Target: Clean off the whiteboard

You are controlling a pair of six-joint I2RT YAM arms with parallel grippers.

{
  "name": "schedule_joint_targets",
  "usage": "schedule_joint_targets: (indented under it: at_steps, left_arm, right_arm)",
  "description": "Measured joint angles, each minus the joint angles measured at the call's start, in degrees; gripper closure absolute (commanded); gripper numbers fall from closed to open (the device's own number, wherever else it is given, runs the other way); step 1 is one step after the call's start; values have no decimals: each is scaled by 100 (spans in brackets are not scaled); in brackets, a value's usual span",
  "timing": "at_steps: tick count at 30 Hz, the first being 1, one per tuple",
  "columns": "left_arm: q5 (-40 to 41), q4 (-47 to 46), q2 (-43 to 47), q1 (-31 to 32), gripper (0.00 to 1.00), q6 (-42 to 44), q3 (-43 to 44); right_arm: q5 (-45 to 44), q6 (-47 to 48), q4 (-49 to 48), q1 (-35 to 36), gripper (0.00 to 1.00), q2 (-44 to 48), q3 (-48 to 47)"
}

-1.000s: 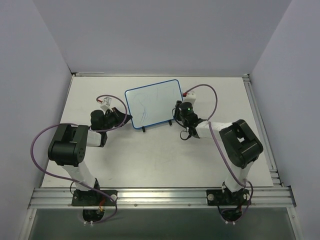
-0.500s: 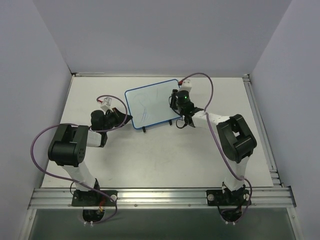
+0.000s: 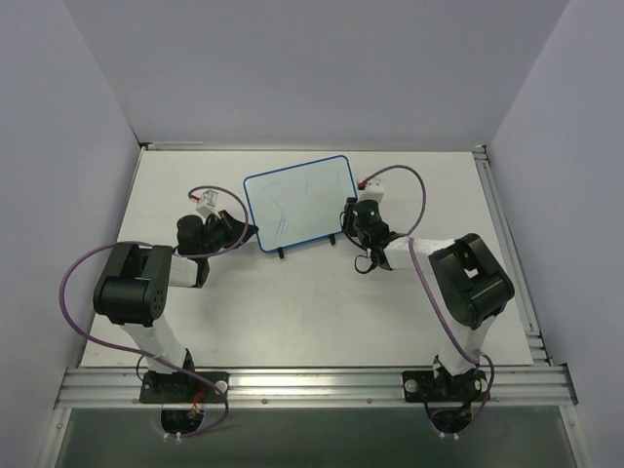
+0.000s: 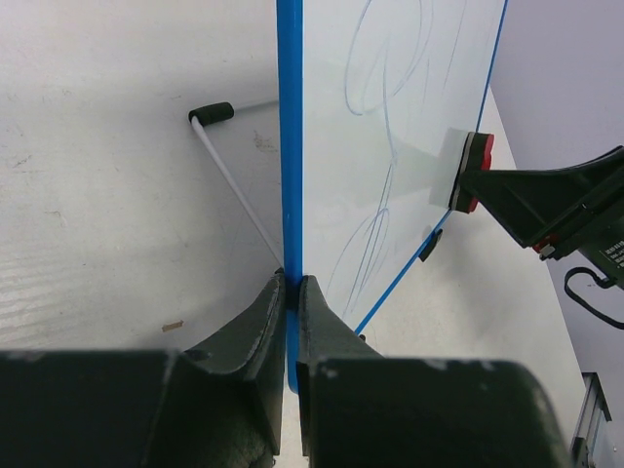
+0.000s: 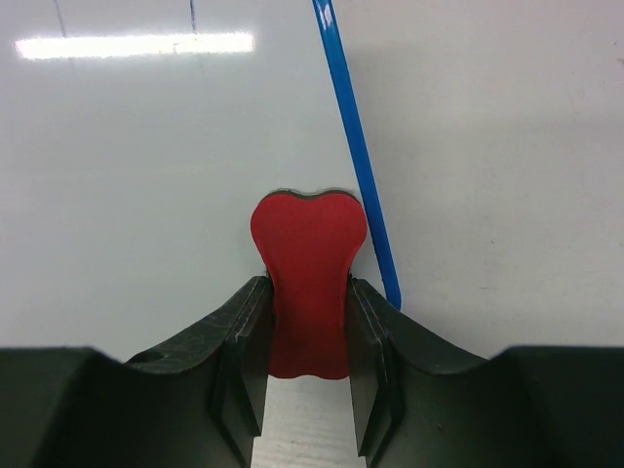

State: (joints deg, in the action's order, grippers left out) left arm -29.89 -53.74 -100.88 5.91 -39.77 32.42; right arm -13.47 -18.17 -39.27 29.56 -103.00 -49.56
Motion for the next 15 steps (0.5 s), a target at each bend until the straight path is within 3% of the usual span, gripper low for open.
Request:
schedule_joint_targets:
  at_steps: [5, 15]
  left_arm:
    - [-11, 46, 2, 0, 98, 17, 13]
    - [-4, 229, 48, 44, 98, 127, 76]
  right_arm:
    - [0, 57, 232, 0, 96, -9, -175]
    - [-20, 293, 634, -4, 96, -710, -1749]
